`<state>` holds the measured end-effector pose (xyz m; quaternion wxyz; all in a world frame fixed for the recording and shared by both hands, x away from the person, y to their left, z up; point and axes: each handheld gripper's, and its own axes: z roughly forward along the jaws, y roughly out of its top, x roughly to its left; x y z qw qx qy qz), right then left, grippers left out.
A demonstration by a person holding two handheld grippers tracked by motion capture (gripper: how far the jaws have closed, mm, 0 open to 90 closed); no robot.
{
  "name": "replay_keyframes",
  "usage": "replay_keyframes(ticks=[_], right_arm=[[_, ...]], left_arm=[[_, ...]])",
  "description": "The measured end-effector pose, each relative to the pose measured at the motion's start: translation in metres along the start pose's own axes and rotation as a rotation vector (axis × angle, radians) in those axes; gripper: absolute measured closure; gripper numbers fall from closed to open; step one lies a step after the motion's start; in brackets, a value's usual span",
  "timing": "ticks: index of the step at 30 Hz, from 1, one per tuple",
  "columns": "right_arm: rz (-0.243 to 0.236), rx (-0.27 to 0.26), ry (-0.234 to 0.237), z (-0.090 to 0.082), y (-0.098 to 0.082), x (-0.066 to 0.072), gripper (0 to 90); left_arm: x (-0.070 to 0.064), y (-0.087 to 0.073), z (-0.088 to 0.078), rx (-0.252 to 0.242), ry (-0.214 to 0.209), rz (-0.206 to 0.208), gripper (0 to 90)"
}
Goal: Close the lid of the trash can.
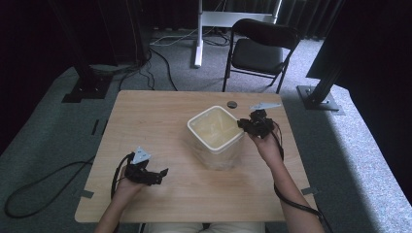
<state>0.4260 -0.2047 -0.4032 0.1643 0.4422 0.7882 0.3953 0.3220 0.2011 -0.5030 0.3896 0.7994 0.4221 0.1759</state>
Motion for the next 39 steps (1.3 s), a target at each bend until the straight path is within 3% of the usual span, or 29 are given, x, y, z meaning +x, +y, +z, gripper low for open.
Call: replay_keyframes(ticks=[4,10,15,16,17,18,20,23,28,29,30,31,34,37,39], right_arm=[[0.004,0.005,0.005,0.000,-0.003,0.000,67.8],[0.040,-0.036,0.023,-0.006,-0.011,-0.005,55.1],[0.099,-0.071,0.035,-0.010,-0.012,-0.013,41.2],[0.099,-0.071,0.035,-0.010,-0.012,-0.013,41.2],[0.109,-0.077,0.031,-0.010,-0.013,-0.014,38.1],[0.113,-0.087,0.047,-0.010,-0.014,-0.015,24.4],[0.104,-0.095,0.066,-0.010,-0.013,-0.016,20.4],[0.107,-0.096,0.068,-0.008,-0.012,-0.017,15.8],[0.122,-0.069,0.048,0.001,-0.020,-0.022,14.5],[0.122,-0.069,0.048,0.001,-0.020,-0.022,14.5],[0.150,-0.084,0.084,0.003,-0.025,-0.027,14.4],[0.151,-0.051,0.047,0.008,-0.031,-0.030,12.2],[0.157,-0.095,0.050,0.010,-0.038,-0.030,12.2],[0.149,-0.103,0.042,0.010,-0.038,-0.029,12.4],[0.172,-0.106,0.070,0.010,-0.041,-0.031,12.4]], left_arm=[[-0.003,0.026,0.003,-0.014,-0.002,0.020,0.2],[-0.005,0.073,-0.003,-0.069,0.016,0.060,0.2],[-0.002,0.115,-0.002,-0.129,0.025,0.042,0.2],[-0.002,0.115,-0.002,-0.129,0.025,0.042,0.2],[-0.002,0.130,0.003,-0.142,0.021,0.035,0.2],[-0.002,0.136,0.006,-0.146,0.015,0.029,0.2],[-0.003,0.145,0.015,-0.141,0.013,0.013,0.2],[-0.005,0.152,0.032,-0.124,0.013,0.004,0.3],[-0.006,0.147,0.057,-0.085,0.070,-0.007,0.2],[-0.006,0.147,0.057,-0.085,0.070,-0.007,0.3],[-0.005,0.143,0.060,-0.100,0.066,-0.035,0.3],[-0.006,0.142,0.061,-0.112,0.067,-0.046,0.3],[-0.008,0.142,0.062,-0.118,0.091,-0.030,0.2],[-0.009,0.143,0.062,-0.107,0.095,-0.013,0.2],[-0.011,0.145,0.061,-0.099,0.101,0.002,0.2]])
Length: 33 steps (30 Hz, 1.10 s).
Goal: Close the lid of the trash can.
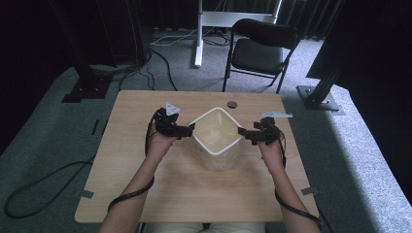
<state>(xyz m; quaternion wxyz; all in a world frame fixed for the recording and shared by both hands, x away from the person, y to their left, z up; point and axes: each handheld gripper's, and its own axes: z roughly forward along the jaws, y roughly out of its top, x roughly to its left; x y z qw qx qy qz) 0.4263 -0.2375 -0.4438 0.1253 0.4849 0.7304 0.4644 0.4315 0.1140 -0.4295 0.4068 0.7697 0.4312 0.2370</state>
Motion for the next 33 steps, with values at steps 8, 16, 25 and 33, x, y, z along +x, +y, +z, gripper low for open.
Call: replay_keyframes(ticks=[8,16,25,33], right_arm=[[0.018,-0.010,0.012,-0.003,0.001,-0.001,13.9],[0.084,-0.082,-0.044,-0.010,0.014,-0.023,13.4],[0.135,0.016,-0.005,0.013,0.002,-0.041,13.4],[0.134,0.066,0.047,0.024,-0.014,-0.036,13.6]], left_arm=[[-0.007,-0.003,-0.024,-0.063,-0.025,0.006,0.3],[0.002,-0.034,-0.046,-0.087,-0.001,-0.048,0.2],[-0.013,-0.062,-0.037,-0.036,-0.038,-0.071,0.3],[-0.035,-0.075,-0.013,0.025,-0.042,0.000,0.2]])
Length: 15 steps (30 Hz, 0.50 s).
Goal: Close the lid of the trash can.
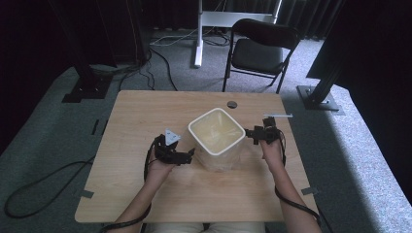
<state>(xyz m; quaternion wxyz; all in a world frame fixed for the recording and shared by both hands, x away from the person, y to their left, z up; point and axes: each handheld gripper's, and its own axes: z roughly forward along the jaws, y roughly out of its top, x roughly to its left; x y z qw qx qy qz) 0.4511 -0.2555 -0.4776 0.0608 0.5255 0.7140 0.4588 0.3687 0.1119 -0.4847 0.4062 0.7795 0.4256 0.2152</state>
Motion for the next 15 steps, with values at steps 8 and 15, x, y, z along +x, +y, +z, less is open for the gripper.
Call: replay_keyframes(ticks=[8,15], right_arm=[[0.019,0.013,0.069,0.000,-0.012,0.002,13.9],[0.009,0.009,0.083,-0.001,-0.026,0.011,13.9]], left_arm=[[0.010,-0.002,0.012,0.032,0.010,-0.010,0.2],[0.023,0.002,0.020,0.051,0.030,-0.020,0.2]])
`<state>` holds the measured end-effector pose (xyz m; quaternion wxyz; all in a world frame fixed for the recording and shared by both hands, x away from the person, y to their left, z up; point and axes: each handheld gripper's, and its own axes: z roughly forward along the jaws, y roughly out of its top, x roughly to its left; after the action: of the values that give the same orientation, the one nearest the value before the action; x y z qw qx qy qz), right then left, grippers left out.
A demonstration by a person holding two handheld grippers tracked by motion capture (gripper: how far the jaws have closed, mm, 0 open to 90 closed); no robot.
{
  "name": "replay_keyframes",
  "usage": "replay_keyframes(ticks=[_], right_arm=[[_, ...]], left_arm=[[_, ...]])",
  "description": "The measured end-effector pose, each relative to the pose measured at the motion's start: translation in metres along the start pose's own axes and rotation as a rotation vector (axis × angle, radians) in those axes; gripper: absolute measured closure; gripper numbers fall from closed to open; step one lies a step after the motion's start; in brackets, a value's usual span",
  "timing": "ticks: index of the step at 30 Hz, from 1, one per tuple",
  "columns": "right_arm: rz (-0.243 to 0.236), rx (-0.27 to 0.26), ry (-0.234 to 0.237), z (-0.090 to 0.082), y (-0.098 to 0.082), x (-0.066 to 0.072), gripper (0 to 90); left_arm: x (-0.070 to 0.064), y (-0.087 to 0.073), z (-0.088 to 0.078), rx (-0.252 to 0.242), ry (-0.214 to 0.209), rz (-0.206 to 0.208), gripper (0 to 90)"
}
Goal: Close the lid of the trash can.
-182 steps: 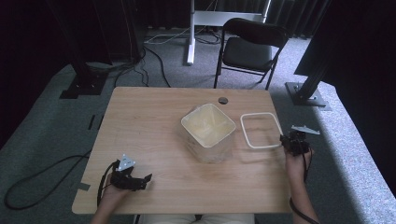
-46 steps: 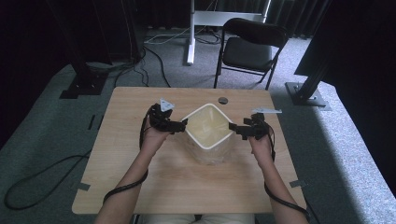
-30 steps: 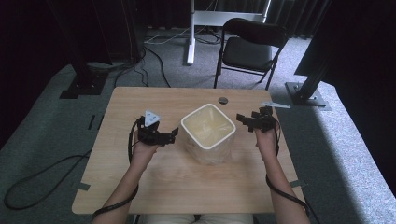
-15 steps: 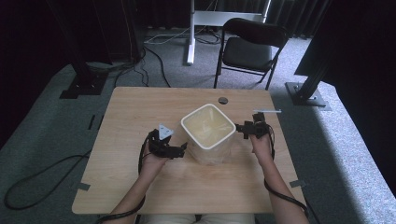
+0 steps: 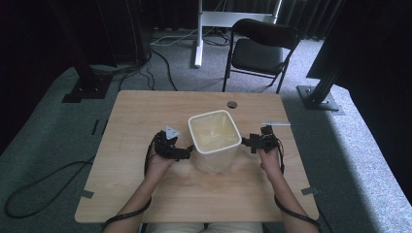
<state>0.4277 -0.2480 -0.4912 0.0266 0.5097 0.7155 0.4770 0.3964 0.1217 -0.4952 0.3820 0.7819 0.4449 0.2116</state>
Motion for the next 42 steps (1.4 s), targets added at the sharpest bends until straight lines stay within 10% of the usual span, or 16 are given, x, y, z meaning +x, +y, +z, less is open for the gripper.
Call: replay_keyframes(ticks=[21,33,38,42], right_arm=[[-0.038,0.003,0.014,0.009,-0.004,0.014,13.1],[-0.104,-0.080,-0.099,-0.007,-0.004,0.014,13.0],[-0.120,-0.078,-0.117,-0.009,-0.005,0.015,13.1],[-0.132,-0.077,-0.125,-0.009,-0.011,0.017,13.1]], left_arm=[[0.025,0.007,0.014,-0.015,0.013,-0.009,3.6],[0.037,-0.017,-0.033,-0.114,0.017,-0.066,1.7],[0.031,-0.025,-0.044,-0.170,-0.080,-0.106,1.8],[0.022,-0.030,-0.047,-0.201,-0.067,-0.062,1.9]])
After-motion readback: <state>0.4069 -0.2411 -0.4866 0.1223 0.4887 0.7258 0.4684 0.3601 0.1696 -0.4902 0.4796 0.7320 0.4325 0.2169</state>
